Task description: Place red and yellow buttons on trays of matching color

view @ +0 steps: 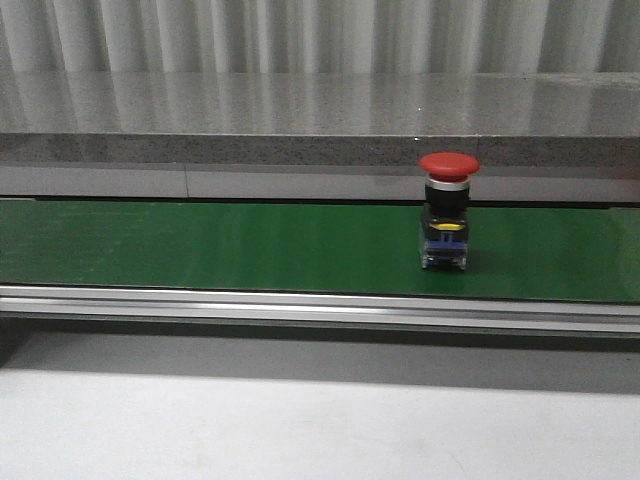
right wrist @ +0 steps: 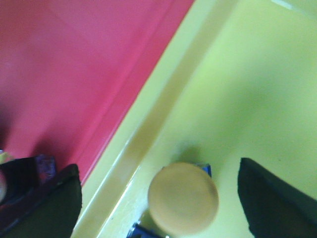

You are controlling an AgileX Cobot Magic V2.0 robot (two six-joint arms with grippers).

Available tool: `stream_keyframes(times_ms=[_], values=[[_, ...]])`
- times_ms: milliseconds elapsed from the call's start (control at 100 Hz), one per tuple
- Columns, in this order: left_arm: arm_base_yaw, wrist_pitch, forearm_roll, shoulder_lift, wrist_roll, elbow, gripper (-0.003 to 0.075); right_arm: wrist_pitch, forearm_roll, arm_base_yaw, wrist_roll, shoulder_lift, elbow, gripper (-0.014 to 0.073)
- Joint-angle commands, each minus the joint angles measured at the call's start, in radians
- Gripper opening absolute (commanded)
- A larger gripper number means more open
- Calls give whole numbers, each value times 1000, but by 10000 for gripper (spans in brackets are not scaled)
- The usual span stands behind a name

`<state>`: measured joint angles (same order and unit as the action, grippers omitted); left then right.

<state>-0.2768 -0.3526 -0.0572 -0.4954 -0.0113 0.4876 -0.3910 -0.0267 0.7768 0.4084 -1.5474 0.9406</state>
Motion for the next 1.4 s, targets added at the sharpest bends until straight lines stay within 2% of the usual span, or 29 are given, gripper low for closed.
stream_keyframes(times_ms=[0,280,540,640,740,880,1000,1160,1390], values=[[-7,73,-4,-3,-2,26,-20,-14,-19,-1,-2,105,22,637],[-7,73,-4,-3,-2,26,-20,-241,-38,-131,-26,342,22,637],[-7,73,-4,-3,-2,26,-20,-391,-36,-377,-106,460,22,637],[-7,73,-4,-3,-2,26,-20,-455,-16,-469,-183,464,22,637],[-7,73,-4,-3,-2,26,-20,-513,59,-549,-347,460,22,637],[-7,73,-4,-3,-2,26,-20,-527,226,-623,-536,447,22,637],[-7,73,-4,-3,-2,26,-20,-556,336,-656,-639,415,25,637],[-7,73,-4,-3,-2,26,-20,-555,362,-684,-749,344,32,637],[-7,73,-4,-3,-2,26,-20,-442,363,-703,-756,246,41,637]])
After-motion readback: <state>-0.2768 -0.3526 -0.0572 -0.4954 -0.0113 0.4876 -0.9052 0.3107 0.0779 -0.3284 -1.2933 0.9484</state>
